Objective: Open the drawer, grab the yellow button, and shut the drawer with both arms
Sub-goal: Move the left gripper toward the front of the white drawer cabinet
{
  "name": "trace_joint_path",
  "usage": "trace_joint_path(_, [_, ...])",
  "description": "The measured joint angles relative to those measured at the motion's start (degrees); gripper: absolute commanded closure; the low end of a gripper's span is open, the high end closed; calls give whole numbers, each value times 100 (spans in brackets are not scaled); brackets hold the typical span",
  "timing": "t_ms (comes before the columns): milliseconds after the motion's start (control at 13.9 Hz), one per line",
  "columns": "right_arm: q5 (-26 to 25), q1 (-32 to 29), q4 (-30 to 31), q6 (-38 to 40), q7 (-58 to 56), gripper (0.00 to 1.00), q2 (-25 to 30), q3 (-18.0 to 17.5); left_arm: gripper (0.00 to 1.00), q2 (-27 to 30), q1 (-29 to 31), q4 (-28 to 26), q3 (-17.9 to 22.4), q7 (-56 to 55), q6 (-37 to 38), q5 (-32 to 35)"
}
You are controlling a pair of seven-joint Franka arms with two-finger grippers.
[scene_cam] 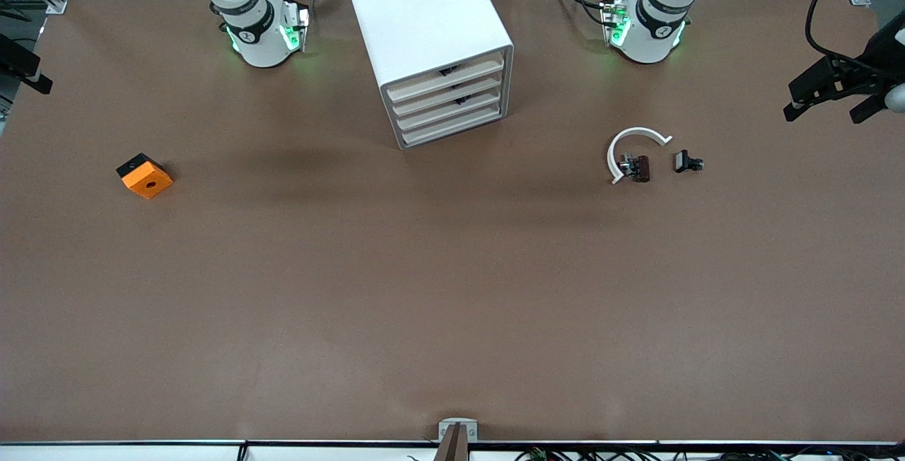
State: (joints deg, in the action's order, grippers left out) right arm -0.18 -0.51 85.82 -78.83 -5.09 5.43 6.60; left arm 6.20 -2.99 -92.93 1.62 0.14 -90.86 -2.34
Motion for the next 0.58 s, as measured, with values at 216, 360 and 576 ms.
trace_joint_path(216, [0, 0, 0, 0, 0, 0, 14, 5, 0, 0, 0, 0, 0, 5, 0, 0])
trace_joint_path(360, [0, -1, 0, 0, 0, 0, 18, 6, 0, -1, 2, 0, 0, 5, 0, 0])
trace_joint_path(576, [15, 0, 0, 2, 0, 0, 36, 3, 0, -59, 20, -5, 0, -13, 59, 0])
